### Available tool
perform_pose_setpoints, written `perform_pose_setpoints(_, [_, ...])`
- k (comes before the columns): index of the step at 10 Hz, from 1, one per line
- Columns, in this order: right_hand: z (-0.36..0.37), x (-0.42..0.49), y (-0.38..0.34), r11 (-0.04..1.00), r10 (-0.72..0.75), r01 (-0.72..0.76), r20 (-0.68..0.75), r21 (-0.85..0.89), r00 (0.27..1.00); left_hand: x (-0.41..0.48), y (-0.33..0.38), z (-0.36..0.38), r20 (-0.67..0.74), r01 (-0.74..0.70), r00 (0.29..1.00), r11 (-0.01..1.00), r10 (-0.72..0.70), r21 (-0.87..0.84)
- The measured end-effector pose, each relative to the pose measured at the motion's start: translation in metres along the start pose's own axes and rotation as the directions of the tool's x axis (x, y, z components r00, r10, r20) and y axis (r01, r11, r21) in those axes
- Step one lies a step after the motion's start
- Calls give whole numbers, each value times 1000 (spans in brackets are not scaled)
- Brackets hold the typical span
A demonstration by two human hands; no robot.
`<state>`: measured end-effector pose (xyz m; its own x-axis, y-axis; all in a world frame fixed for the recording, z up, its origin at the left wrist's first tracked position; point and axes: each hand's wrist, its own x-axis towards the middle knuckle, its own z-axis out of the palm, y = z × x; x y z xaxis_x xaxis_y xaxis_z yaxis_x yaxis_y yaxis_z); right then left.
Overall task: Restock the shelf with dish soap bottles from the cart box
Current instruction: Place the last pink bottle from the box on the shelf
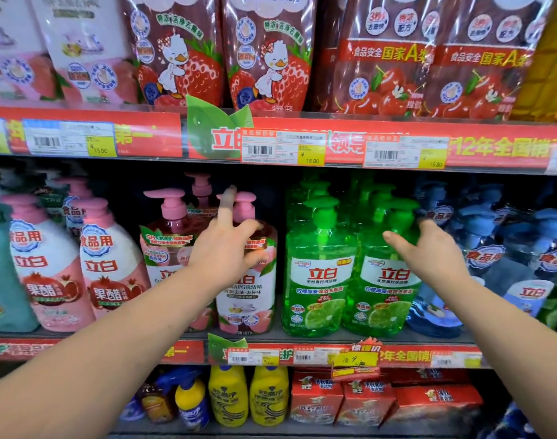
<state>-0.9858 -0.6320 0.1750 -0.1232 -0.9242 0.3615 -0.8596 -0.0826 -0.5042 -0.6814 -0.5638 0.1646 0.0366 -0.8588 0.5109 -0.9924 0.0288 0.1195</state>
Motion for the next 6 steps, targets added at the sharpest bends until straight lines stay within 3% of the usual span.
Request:
perform_pose_setpoints(2, [6, -3, 1, 999, -12, 11, -36, -33, 999, 0, 3, -4, 31, 0, 1000, 1000, -1, 31])
perform_pose_setpoints(3, [2, -8, 1, 1000, -14, 13, 72, 6, 997, 1, 3, -7, 72, -12, 997, 999, 9, 44])
perform_pose_setpoints(4, [-5, -32, 8, 994, -61, 54, 77, 94, 995, 3, 4, -14, 147, -4, 989, 995, -11, 103])
perform_pose_setpoints(5, [3, -94, 43, 979, -51, 41, 42, 202, 998, 5, 3, -23, 208, -32, 978, 979, -11, 202])
perform_pose_setpoints(6, [26, -196, 94, 986, 95, -114, 151, 124, 984, -2, 1, -38, 189, -81, 981, 973, 40, 215])
